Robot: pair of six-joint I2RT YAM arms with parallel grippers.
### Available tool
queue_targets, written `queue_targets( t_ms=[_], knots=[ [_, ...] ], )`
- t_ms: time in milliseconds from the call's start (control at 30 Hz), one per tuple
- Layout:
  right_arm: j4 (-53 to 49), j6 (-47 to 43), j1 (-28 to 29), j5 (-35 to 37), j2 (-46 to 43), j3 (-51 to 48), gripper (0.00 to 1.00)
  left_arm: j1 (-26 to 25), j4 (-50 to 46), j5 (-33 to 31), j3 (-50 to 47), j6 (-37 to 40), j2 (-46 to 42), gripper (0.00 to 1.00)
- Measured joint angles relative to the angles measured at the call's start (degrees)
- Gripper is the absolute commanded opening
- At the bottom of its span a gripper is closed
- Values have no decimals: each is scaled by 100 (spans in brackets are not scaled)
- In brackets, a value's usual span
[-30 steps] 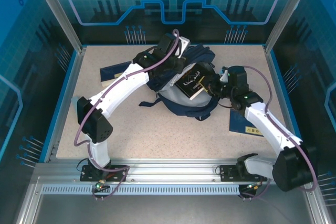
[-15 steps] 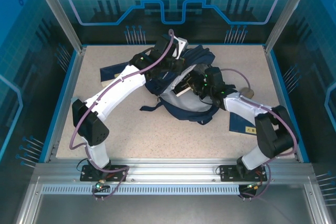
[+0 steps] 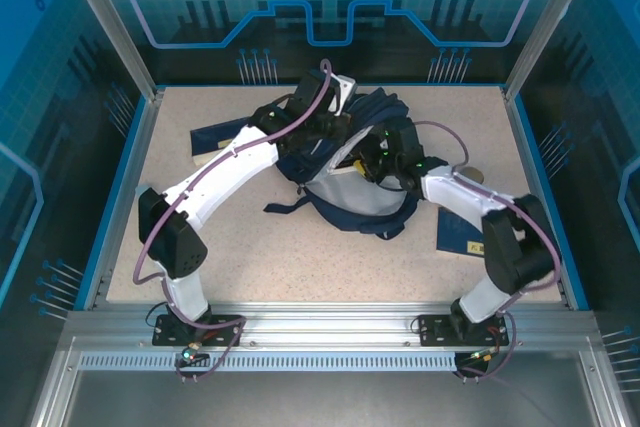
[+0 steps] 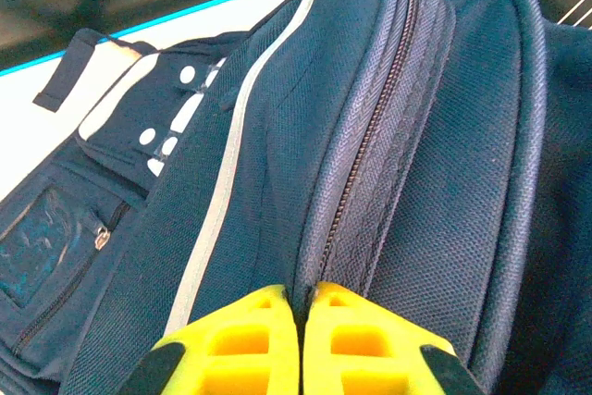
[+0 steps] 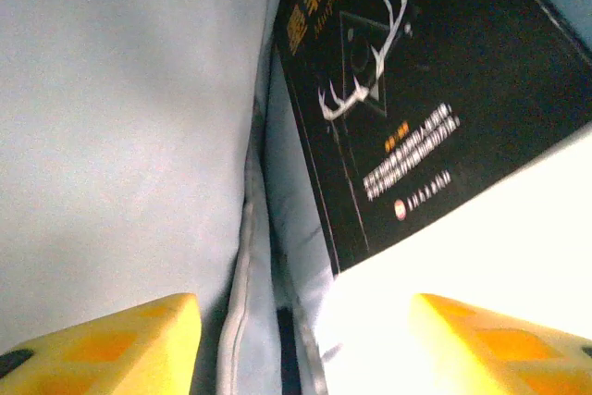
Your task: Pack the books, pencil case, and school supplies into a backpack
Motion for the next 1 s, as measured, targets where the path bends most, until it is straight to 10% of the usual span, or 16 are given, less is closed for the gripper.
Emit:
queue_targets(
  t_ms=[433,567,700,1000],
  knots=[
    [-3397,-1700,-98,1331,-2448,-750,63,452,776,151,-2004,-140,-1023,0],
    [-4054,-2223,-636,1893,-2667,-750,74,549,839,404,-2802,-15,-1504,19],
    [-4301,-2649,-1226,2131,-2417,-837,82,575,780,629,-3357,-101,-1926,57],
    [-4325,-3239,-1709,2273,-1038,-852,82,590,772,601,-3764,-898,-2575,86]
  ],
)
